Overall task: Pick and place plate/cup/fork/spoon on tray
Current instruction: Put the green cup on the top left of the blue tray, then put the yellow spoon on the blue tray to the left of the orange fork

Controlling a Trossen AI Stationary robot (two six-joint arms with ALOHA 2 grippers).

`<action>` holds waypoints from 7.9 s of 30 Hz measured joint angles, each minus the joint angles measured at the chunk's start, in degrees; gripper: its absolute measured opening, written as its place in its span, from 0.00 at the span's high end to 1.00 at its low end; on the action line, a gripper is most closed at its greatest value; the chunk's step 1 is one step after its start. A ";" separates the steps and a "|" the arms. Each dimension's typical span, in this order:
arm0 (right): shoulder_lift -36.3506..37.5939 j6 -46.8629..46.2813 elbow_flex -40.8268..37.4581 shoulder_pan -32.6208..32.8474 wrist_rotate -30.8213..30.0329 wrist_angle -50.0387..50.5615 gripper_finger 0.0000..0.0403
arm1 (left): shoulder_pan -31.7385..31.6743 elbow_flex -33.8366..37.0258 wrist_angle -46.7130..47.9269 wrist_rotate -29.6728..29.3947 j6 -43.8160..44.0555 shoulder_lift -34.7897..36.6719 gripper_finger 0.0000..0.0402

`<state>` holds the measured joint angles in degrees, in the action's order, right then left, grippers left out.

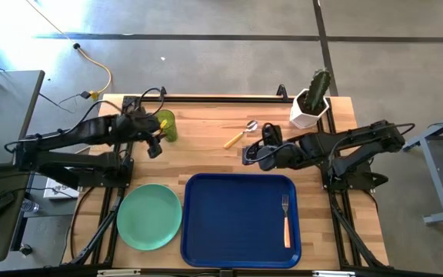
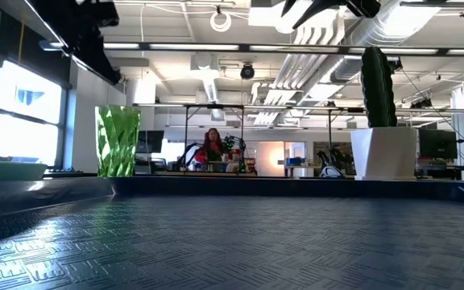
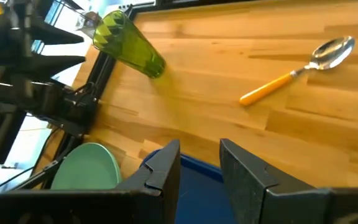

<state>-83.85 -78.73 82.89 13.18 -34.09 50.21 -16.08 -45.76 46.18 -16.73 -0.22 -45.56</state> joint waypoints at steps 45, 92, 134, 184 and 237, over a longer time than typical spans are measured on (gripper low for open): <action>-0.16 4.22 -0.02 -1.21 0.04 0.03 0.74 | -15.73 0.02 0.39 10.61 -13.91 -13.75 0.96; -0.21 1.66 -0.37 -6.21 3.08 6.90 0.74 | 30.87 -21.35 3.32 13.01 1.96 -20.49 0.97; -0.18 4.27 -0.37 -6.17 3.23 7.82 0.74 | 37.90 -21.33 -1.34 7.00 13.61 -40.94 0.95; -0.18 4.49 -0.37 -6.17 7.19 7.84 0.74 | 34.00 -39.92 18.86 6.64 8.92 -40.48 0.62; -4.08 24.17 8.31 -26.58 13.17 -31.70 0.74 | 28.37 -42.47 36.81 -11.65 -0.02 -13.25 0.66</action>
<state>-87.92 -54.56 91.20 -13.40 -20.92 18.50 12.29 -88.23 82.99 -28.37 -0.24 -58.81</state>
